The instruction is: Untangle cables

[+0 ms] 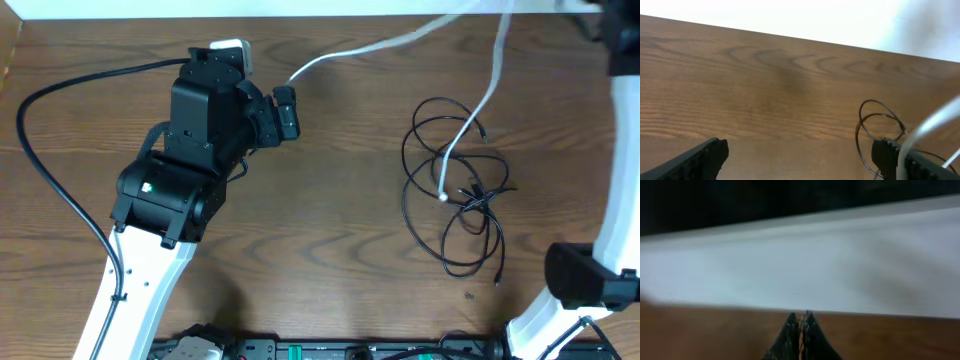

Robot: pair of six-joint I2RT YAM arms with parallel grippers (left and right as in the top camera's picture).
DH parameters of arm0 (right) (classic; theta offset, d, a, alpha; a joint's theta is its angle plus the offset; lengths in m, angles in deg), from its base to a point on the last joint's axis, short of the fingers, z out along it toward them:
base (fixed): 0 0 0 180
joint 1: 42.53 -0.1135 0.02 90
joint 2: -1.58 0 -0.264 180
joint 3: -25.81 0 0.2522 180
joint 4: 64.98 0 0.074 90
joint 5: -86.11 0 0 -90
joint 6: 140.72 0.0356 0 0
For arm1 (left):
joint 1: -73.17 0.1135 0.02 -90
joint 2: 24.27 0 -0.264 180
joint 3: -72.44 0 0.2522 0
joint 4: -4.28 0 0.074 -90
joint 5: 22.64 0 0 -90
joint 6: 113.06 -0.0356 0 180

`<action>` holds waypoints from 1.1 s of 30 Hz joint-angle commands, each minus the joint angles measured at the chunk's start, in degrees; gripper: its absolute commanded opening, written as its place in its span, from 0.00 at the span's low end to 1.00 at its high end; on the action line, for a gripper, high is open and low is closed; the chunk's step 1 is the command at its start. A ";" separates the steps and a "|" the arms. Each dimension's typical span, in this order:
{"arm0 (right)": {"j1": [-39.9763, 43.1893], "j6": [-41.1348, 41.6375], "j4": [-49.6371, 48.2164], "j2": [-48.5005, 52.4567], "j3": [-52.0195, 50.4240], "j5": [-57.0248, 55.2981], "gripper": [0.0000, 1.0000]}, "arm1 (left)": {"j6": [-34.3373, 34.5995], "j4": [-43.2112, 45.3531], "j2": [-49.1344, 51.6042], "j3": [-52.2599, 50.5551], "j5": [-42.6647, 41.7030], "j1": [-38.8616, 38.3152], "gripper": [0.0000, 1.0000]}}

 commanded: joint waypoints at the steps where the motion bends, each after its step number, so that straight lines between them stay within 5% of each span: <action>1: 10.45 2.47 -4.66 0.22 0.37 -3.89 0.01 | -0.59 0.04 -0.28 0.59 -0.04 0.37 0.97; 6: 24.39 4.70 -3.54 1.86 0.35 -3.89 0.01 | -0.59 0.07 0.02 0.59 -0.02 0.37 0.97; 13: 31.19 2.64 -0.13 7.67 0.35 -4.94 0.01 | -0.57 -0.70 1.77 0.52 -0.07 0.37 0.98; 20: 31.30 -0.07 3.17 15.85 0.35 -4.70 0.01 | -0.57 -0.79 2.25 0.48 -0.07 0.37 0.98; 27: 29.24 -4.92 6.97 17.49 0.37 7.32 0.01 | -0.57 -0.81 2.71 0.42 -1.14 0.15 0.98; 33: 25.33 -5.44 9.22 15.80 0.39 10.91 0.01 | -0.59 -0.74 9.25 0.33 -16.87 -0.28 0.98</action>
